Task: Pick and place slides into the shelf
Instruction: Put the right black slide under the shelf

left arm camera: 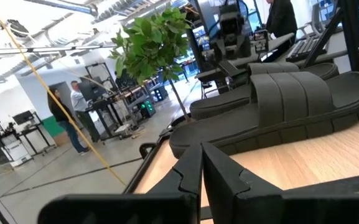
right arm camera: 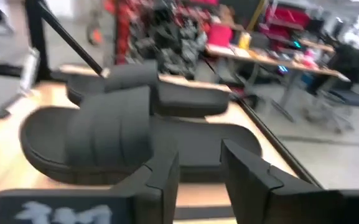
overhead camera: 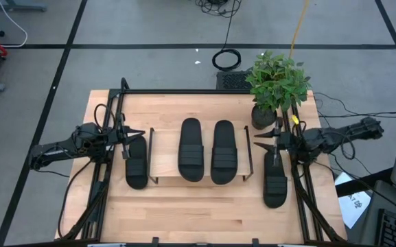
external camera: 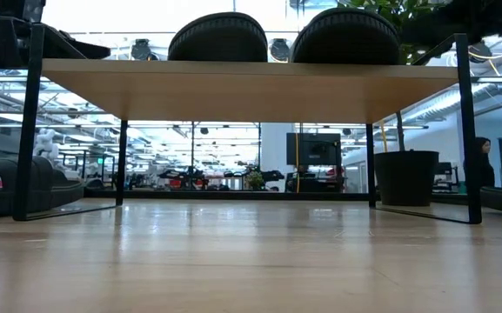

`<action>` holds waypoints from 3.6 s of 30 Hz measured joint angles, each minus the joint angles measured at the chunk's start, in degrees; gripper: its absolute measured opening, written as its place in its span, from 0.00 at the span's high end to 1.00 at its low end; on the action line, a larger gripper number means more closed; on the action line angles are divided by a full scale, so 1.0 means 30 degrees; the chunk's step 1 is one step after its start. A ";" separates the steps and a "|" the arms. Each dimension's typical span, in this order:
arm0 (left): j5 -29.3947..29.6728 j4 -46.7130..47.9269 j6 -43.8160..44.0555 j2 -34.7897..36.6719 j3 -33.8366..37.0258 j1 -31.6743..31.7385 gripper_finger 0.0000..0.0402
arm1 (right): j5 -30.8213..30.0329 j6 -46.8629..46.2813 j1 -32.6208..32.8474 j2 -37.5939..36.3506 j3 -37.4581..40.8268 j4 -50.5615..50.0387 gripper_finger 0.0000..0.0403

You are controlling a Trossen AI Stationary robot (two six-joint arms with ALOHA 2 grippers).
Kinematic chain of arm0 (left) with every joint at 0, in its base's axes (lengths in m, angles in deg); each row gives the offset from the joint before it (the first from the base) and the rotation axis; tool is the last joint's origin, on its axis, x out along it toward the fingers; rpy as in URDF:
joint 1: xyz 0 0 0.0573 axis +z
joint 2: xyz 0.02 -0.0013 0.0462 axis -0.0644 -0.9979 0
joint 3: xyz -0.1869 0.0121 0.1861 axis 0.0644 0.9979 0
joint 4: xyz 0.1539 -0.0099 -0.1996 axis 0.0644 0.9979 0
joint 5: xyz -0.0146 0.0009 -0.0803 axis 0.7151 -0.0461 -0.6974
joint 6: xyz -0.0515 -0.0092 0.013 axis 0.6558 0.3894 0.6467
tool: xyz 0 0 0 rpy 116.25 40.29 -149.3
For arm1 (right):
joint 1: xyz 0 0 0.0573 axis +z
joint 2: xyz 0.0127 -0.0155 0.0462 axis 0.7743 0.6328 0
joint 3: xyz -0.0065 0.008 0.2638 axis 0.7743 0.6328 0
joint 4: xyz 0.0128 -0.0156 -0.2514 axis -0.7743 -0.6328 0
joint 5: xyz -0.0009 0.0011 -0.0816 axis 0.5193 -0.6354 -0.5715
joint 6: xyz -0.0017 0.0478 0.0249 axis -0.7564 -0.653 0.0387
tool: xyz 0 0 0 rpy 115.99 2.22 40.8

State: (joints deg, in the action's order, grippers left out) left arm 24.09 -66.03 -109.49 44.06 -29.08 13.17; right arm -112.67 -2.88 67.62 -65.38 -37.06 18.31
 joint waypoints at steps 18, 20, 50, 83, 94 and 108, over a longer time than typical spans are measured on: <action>0.0007 0.0609 0.1537 0.0007 -0.0007 -0.0002 0.95 | 0.1614 -1.1161 0.3944 0.4808 -0.3904 -1.1582 0.69; 0.0007 0.0362 0.1493 0.0000 -0.0007 -0.0006 0.95 | 0.2060 -1.1809 0.3930 0.4739 -0.3921 -1.2169 0.69; 0.0022 0.0211 0.0672 0.0003 -0.0015 0.0000 0.95 | 0.8045 -1.7854 0.5405 0.5670 -0.3819 -1.0524 0.70; 0.0022 0.0262 0.1791 0.0000 -0.0015 0.0000 0.95 | 0.5815 -2.8388 1.3721 1.4542 -0.5531 -0.8883 0.89; 0.0022 0.0262 0.1681 0.0004 -0.0015 -0.0007 0.95 | 0.4970 -2.6362 1.2683 1.2718 -0.6574 -1.3243 0.89; 0.0022 0.0405 0.1103 0.0000 -0.0015 -0.0004 0.95 | 0.4373 -2.3955 1.0764 0.9575 -0.6566 -1.7008 0.82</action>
State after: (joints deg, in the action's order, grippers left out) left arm 24.15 -64.81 -106.18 44.06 -29.12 13.15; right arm -99.55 -74.75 99.91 -36.65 -56.75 -32.72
